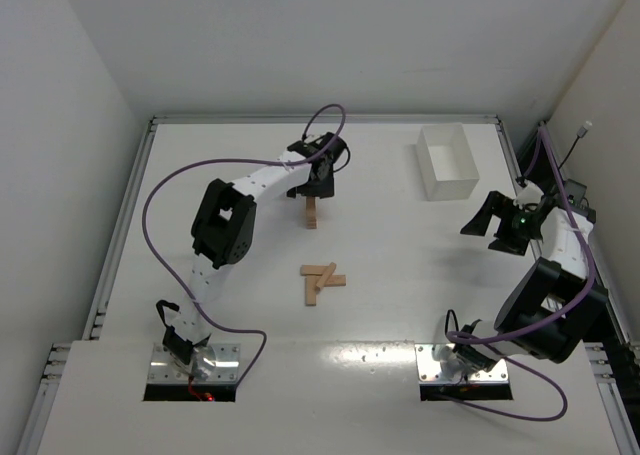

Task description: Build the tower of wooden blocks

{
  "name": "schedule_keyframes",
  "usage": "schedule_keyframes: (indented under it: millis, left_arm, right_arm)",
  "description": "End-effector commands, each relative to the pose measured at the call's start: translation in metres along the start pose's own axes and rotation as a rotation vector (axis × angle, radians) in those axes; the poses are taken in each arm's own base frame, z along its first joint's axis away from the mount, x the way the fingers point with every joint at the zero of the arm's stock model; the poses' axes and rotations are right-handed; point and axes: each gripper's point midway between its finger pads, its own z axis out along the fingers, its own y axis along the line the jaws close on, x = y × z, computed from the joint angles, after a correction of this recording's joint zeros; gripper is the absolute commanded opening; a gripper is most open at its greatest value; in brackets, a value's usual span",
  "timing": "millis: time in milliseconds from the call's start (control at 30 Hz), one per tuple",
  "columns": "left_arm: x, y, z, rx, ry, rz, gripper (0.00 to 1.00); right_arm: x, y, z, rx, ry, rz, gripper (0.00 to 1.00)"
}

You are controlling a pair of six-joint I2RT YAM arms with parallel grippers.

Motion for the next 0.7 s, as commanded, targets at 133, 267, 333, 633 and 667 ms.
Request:
schedule_keyframes:
  millis: [133, 267, 333, 633, 667]
  left_arm:
    - [-0.033, -0.015, -0.029, 0.116, -0.067, 0.013, 0.73]
    - [-0.048, -0.029, -0.072, 0.236, -0.119, 0.095, 0.77]
    - [-0.057, -0.028, -0.106, 0.279, -0.168, 0.11, 0.79]
    - [-0.071, 0.077, -0.179, 0.147, -0.346, 0.039, 0.88]
    - [-0.071, 0.091, -0.18, 0.126, -0.358, 0.035, 0.9]
  right_arm:
    - [-0.01, 0.006, -0.002, -0.026, -0.035, -0.046, 0.95]
    - [-0.009, 0.005, 0.0, -0.027, -0.028, -0.041, 0.95]
    - [-0.009, 0.005, 0.0, -0.027, -0.028, -0.052, 0.95]
    - [-0.003, 0.082, 0.002, -0.23, 0.04, -0.369, 0.85]
    - [0.002, 0.091, 0.003, -0.254, 0.052, -0.418, 0.85]
